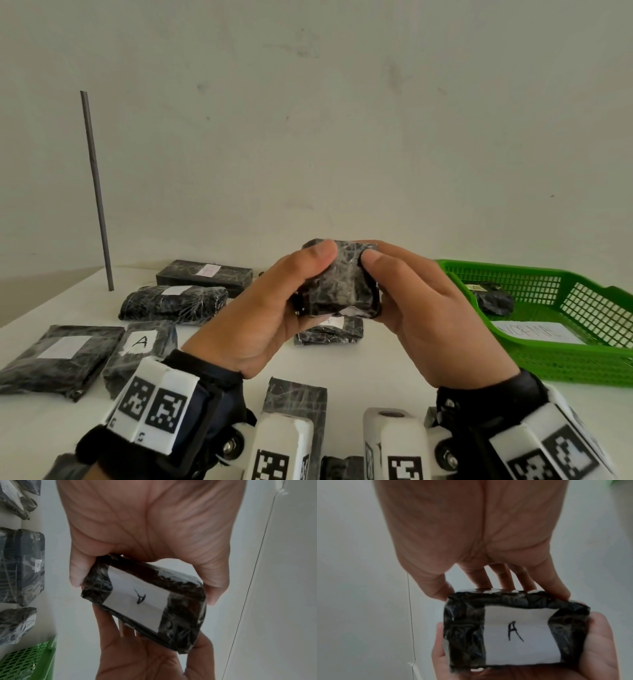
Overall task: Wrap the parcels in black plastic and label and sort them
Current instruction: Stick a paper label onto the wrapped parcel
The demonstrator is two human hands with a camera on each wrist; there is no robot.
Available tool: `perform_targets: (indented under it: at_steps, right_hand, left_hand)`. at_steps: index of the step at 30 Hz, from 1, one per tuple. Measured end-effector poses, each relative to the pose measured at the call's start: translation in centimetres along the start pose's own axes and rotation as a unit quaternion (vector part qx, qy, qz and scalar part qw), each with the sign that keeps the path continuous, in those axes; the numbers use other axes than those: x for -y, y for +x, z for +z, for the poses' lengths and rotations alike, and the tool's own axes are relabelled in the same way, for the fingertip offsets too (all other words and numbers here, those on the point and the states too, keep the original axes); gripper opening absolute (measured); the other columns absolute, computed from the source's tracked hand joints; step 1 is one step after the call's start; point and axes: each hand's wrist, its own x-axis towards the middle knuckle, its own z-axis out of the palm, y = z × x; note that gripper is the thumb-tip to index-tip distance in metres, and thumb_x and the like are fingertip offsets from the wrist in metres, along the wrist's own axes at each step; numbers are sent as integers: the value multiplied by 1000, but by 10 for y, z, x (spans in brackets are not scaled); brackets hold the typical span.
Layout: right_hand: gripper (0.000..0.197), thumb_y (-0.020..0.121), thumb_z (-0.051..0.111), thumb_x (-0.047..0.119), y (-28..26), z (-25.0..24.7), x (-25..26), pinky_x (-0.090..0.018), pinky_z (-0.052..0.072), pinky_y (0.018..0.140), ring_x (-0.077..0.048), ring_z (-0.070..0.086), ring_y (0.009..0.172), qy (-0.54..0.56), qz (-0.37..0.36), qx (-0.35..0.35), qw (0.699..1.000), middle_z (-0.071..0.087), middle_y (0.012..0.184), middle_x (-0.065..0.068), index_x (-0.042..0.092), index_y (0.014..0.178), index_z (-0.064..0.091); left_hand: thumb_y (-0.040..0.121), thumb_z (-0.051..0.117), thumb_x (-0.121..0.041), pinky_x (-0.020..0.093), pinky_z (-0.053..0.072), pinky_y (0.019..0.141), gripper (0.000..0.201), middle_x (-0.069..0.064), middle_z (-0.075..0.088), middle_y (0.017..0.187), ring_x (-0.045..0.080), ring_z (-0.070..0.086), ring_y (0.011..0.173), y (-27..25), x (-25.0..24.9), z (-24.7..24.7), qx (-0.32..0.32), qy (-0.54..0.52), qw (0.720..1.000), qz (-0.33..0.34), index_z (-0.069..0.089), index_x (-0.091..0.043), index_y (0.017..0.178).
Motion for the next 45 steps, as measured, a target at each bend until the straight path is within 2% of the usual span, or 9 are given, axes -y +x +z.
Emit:
perform_targets:
  at_steps: [2, 7, 11, 16, 21, 25, 30, 41, 45]
  right_hand:
    - [37, 96, 52, 30, 0, 0, 0, -50, 59, 99, -38, 71, 111, 9, 0, -3, 1000, 76, 112, -21, 5, 107, 76]
    - [32, 96, 56, 37, -1, 1, 3, -65, 50, 103, -43, 66, 112, -32, -9, -13, 999, 75, 110, -20, 16, 105, 78]
    - [32, 96, 58, 37, -1, -1, 2, -50, 57, 98, -31, 72, 106, -19, -4, -5, 1000, 78, 107, -12, 13, 106, 77]
    - [31, 97, 54, 33, 0, 0, 1, -53, 55, 104, -34, 71, 112, -16, -5, -2, 1000, 78, 111, -14, 15, 107, 77]
    - [30, 95, 63, 38, -1, -2, 0, -35, 58, 98, -20, 74, 109, 3, -4, 19, 1000, 79, 113, -7, 17, 110, 77]
    - [30, 97, 56, 32, -1, -2, -2, -38, 56, 100, -23, 74, 111, -10, 3, 17, 1000, 79, 114, -7, 18, 113, 77]
    - [33, 98, 59, 33, -3, -1, 1, -41, 57, 100, -26, 72, 114, -31, -5, 32, 999, 78, 118, -6, 19, 124, 72]
    - [47, 85, 68, 45, -5, -5, 4, -53, 52, 108, -23, 70, 120, -84, 0, 40, 996, 75, 125, -3, 24, 127, 69]
    - [47, 85, 67, 45, -6, -4, 5, -50, 52, 107, -23, 69, 120, -81, 0, 38, 996, 75, 125, -3, 24, 128, 69]
  left_hand:
    - [61, 78, -55, 21, 59, 80, 39, -5, 79, 101, 9, 74, 101, 0, 0, 2, 8, -1, 1000, 3, 84, -34, 94]
    - [53, 87, -57, 27, 61, 87, 50, -2, 79, 107, 16, 73, 109, 1, 2, 1, -4, -1, 1000, 9, 83, -32, 97]
    - [62, 74, -54, 25, 61, 85, 39, -2, 78, 105, 14, 73, 105, 1, 2, 2, -3, -5, 1000, 11, 84, -32, 92]
    - [66, 65, -55, 21, 60, 83, 34, -9, 79, 94, 5, 74, 95, 1, 0, 4, 12, 17, 1000, 21, 84, -39, 89]
    - [67, 65, -54, 22, 61, 85, 31, -10, 79, 92, 4, 74, 93, 2, 0, 4, 24, 17, 999, 25, 84, -40, 88]
    - [65, 75, -53, 26, 62, 87, 29, -7, 78, 92, 7, 74, 92, 2, 1, 2, 15, 19, 1000, 20, 84, -35, 85]
    - [43, 92, -71, 38, 58, 98, 67, 4, 76, 108, 18, 69, 104, 4, 4, -3, 0, 12, 1000, 23, 84, -29, 94]
    - [46, 93, -67, 29, 60, 87, 66, 3, 76, 104, 17, 70, 98, 3, 6, -3, 14, -10, 1000, 24, 84, -24, 95]
    - [42, 96, -65, 47, 50, 102, 91, 20, 64, 113, 34, 59, 107, 6, 8, -5, -22, -12, 1000, 9, 69, -7, 108]
